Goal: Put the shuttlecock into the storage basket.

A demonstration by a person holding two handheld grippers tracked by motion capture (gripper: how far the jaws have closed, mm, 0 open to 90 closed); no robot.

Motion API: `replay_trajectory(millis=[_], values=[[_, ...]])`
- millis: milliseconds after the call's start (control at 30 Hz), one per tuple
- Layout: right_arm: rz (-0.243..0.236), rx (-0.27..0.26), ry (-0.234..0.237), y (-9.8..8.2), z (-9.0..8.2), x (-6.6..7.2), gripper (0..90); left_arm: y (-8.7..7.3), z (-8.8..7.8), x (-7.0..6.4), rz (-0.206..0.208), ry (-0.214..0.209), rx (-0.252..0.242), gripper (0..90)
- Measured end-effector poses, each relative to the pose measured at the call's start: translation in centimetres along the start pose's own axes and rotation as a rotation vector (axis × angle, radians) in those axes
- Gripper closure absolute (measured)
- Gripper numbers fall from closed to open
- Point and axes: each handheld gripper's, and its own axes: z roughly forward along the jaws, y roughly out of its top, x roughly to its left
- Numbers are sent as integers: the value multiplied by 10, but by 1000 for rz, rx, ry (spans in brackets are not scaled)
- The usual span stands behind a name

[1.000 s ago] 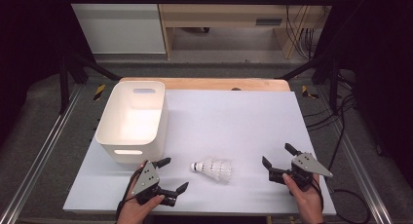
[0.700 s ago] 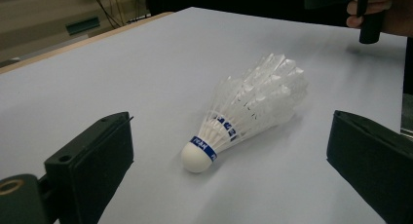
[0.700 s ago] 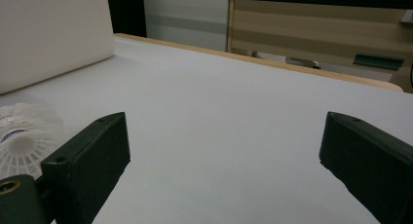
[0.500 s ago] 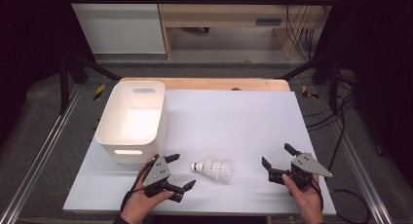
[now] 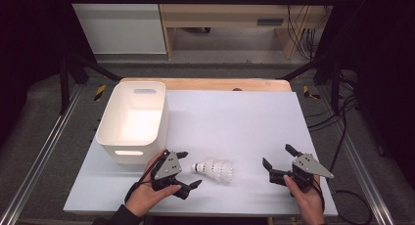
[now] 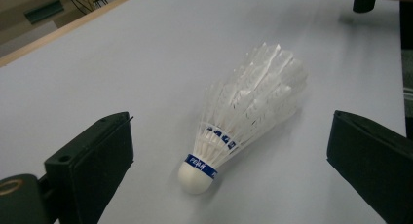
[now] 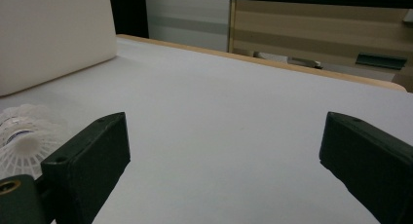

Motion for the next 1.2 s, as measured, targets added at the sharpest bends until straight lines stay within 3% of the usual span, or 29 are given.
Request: replay_trajectory(millis=[333, 567, 800, 1200], values=[[10, -9, 2, 1, -1, -1, 45, 2, 7, 9, 2, -40, 65, 35], [16, -9, 3, 1, -1, -2, 45, 4, 17, 9, 33, -67, 116, 45], [14, -12, 7, 1, -1, -1, 45, 5, 34, 8, 43, -110, 156, 61], [25, -12, 8, 1, -1, -2, 45, 9, 56, 12, 61, -132, 198, 79]])
